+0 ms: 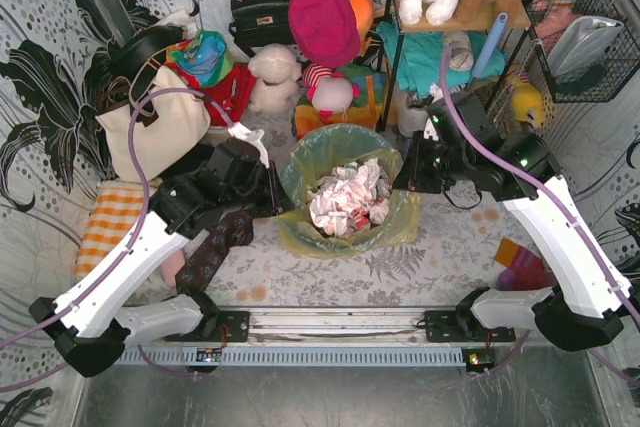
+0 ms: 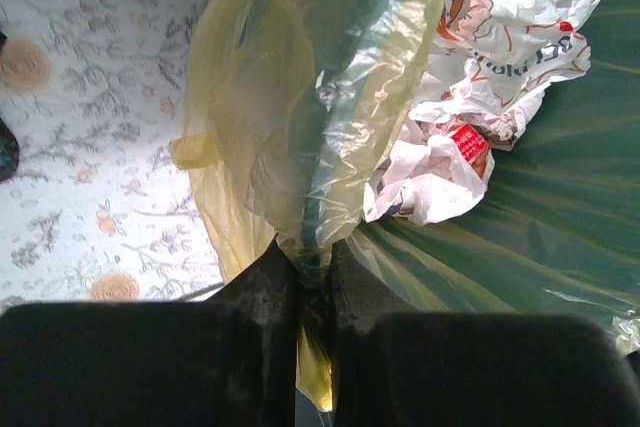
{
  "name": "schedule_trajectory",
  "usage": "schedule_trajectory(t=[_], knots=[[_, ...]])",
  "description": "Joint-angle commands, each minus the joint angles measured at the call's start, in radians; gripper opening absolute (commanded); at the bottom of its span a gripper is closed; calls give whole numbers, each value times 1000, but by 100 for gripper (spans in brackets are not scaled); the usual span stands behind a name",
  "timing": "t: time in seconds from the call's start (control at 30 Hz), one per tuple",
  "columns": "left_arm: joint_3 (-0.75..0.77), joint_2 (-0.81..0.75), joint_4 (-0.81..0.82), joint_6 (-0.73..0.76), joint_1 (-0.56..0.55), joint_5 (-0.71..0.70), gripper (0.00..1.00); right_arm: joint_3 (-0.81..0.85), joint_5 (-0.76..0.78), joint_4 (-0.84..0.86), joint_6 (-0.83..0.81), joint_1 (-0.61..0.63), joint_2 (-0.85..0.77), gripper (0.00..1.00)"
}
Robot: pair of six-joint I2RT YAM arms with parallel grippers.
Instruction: Tie the trash bag
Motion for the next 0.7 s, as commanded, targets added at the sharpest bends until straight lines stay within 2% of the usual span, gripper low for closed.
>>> schedule_trajectory(t=[0.0, 0.13, 0.37, 0.53, 0.6, 0.67], knots=[[-54, -81, 55, -5, -60, 224, 0, -71, -51, 138, 38, -1, -51, 0], [-79, -96, 29, -22, -66, 255, 0, -171, -73, 141, 74, -1, -109, 0], [-26, -83, -8, -26, -67, 314, 0, -264, -83, 143, 122, -1, -176, 0], [-32, -78, -8, -11, -67, 324, 17, -293, -43, 157, 124, -1, -178, 0], [-31, -59, -7, -5, -67, 310, 28, -302, -8, 178, 123, -1, -171, 1], [-27, -43, 7, 2, -67, 294, 38, -303, 26, 204, 115, -1, -155, 11]])
